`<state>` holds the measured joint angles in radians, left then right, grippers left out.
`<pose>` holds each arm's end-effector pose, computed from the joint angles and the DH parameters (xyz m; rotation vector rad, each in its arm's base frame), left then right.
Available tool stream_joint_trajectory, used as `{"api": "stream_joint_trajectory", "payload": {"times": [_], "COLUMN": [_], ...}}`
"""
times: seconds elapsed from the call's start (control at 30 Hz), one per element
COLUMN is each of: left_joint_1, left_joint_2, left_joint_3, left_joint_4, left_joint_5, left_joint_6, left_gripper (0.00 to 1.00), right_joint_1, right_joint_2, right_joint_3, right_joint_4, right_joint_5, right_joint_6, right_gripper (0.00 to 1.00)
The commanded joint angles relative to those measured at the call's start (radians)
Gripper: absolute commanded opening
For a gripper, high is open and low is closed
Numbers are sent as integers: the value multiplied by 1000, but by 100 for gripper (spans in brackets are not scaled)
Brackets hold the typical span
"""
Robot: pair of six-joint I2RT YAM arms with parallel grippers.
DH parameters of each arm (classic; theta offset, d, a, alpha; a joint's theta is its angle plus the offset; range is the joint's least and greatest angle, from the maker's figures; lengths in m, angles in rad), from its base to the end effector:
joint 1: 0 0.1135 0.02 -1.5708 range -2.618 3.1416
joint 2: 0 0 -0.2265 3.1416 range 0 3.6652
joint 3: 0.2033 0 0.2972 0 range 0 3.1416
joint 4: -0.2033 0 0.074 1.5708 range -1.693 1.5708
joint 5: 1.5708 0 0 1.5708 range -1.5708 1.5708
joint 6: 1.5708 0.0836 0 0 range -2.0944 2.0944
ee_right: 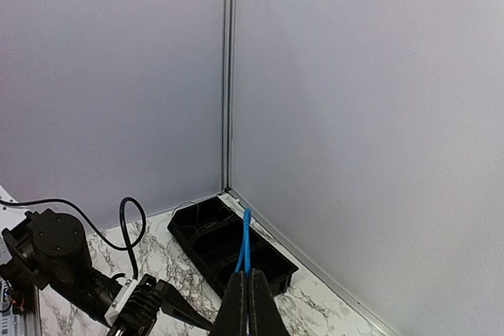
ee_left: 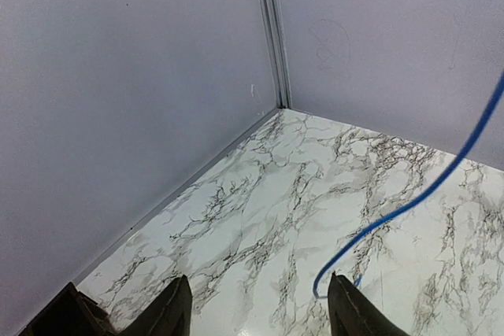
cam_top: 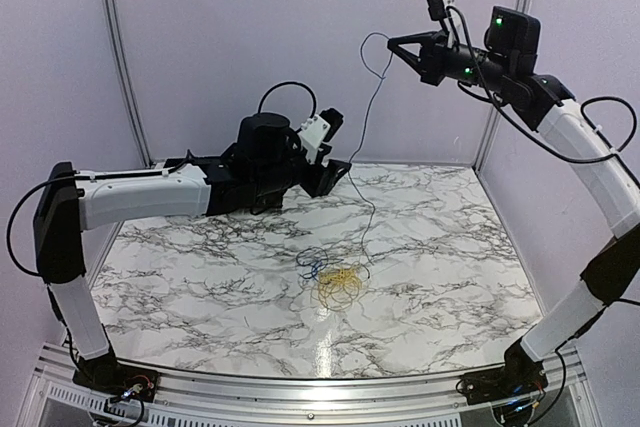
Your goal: Untangle the cables
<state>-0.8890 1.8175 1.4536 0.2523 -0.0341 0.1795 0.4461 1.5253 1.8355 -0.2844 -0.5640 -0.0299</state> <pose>0.3332 -0.4060 0.2681 0.8470 1.4827 -0.5030 0.3535 0.2186 0.4895 -0.8045 1.3827 0.7597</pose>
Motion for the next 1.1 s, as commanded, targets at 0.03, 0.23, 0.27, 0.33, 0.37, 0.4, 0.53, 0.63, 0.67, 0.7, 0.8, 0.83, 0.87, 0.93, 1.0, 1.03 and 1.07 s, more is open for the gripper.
{"api": "stream_joint_trajectory", "payload": {"times": [0.03,0.23,0.27,0.33,0.37,0.4,0.53,0.63,0.67,0.7,0.8,0.83,0.87,0.93,1.0,1.03,1.07], "left_joint_1": [-1,18,24,30,33,38,79,150,171,187,218,231,249,281,305,317,331], "left_joint_2": [28,49,48,35,24,8,-58,-85,-92,-101,-133,-142,-148,-158,-170,-175,-178], "left_joint_3": [77,96,96,89,84,74,69,94,101,105,109,112,114,111,100,92,84], "left_joint_4": [-8,-8,-8,-8,-8,-7,-5,-5,-4,-4,-4,-4,-4,-4,-4,-4,-4], "left_joint_5": [53,141,139,112,93,89,180,364,395,405,413,419,431,438,433,429,423], "left_joint_6": [38,2,-12,-32,-42,-47,-106,-235,-273,-298,-307,-312,-324,-348,-352,-351,-354], "left_gripper": [60,24,16,4,0,0,0,0,0,0,0,0,0,0,0,0,0], "right_joint_1": [11,16,16,6,-9,-18,-80,-112,-112,-111,-97,-91,-78,-63,-60,-59,-58], "right_joint_2": [6,12,14,14,15,16,18,21,21,23,43,48,56,76,90,96,99], "right_joint_3": [33,34,34,28,22,13,-117,-273,-318,-353,-424,-442,-456,-475,-501,-512,-520], "right_joint_4": [22,30,30,32,32,26,-8,-31,-34,-33,-27,-17,-10,-12,-9,-6,-4], "right_joint_5": [-16,-5,6,50,83,127,283,236,211,173,73,62,60,61,22,5,1], "right_joint_6": [22,25,24,61,67,69,99,130,135,140,179,189,185,169,158,151,149], "right_gripper": [0,0,0,0,0,0,0,0,0,0,0,0,0,0,10,19,25]}}
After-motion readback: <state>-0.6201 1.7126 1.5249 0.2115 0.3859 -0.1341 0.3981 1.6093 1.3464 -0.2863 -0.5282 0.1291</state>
